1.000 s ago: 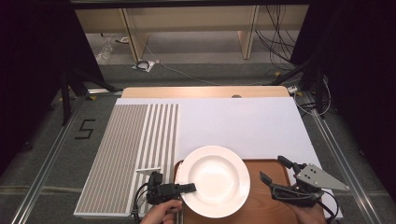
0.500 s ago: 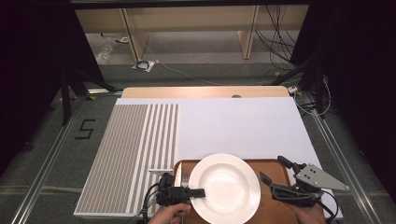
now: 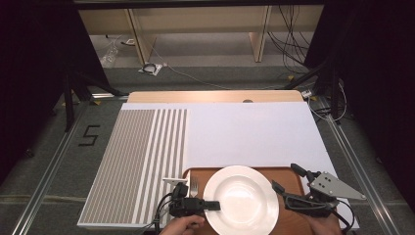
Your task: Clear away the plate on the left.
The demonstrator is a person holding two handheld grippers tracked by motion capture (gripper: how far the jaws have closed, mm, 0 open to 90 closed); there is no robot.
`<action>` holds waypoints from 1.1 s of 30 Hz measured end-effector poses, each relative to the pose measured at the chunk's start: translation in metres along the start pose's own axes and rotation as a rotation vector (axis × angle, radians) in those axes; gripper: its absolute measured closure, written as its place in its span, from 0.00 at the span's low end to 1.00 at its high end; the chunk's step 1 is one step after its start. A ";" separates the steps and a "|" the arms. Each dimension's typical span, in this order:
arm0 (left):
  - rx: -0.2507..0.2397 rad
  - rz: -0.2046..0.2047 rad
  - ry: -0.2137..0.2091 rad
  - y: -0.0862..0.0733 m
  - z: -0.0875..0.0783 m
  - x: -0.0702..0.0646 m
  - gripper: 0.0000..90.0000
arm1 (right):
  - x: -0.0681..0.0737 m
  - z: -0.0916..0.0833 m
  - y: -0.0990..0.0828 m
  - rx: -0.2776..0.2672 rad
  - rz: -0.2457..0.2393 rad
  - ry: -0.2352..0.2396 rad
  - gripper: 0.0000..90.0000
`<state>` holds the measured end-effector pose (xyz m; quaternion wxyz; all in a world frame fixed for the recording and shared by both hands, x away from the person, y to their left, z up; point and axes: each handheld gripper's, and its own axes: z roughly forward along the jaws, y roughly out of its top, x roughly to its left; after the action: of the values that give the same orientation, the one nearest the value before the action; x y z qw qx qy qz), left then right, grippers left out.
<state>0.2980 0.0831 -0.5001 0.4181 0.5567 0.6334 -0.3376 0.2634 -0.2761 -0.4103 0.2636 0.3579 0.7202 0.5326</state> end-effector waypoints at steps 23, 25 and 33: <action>0.020 0.022 0.044 -0.002 0.003 0.001 0.86 | 0.001 0.000 0.000 0.000 -0.003 0.001 0.23; 0.016 0.044 0.067 -0.002 0.003 0.000 0.86 | 0.000 0.000 0.000 0.001 -0.003 0.001 0.23; 0.029 0.055 0.104 -0.002 0.004 0.004 0.86 | 0.000 0.001 0.000 0.002 -0.006 -0.001 0.23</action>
<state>0.2964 0.0810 -0.5052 0.3857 0.5968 0.6337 -0.3058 0.2636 -0.2754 -0.4106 0.2652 0.3561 0.7219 0.5309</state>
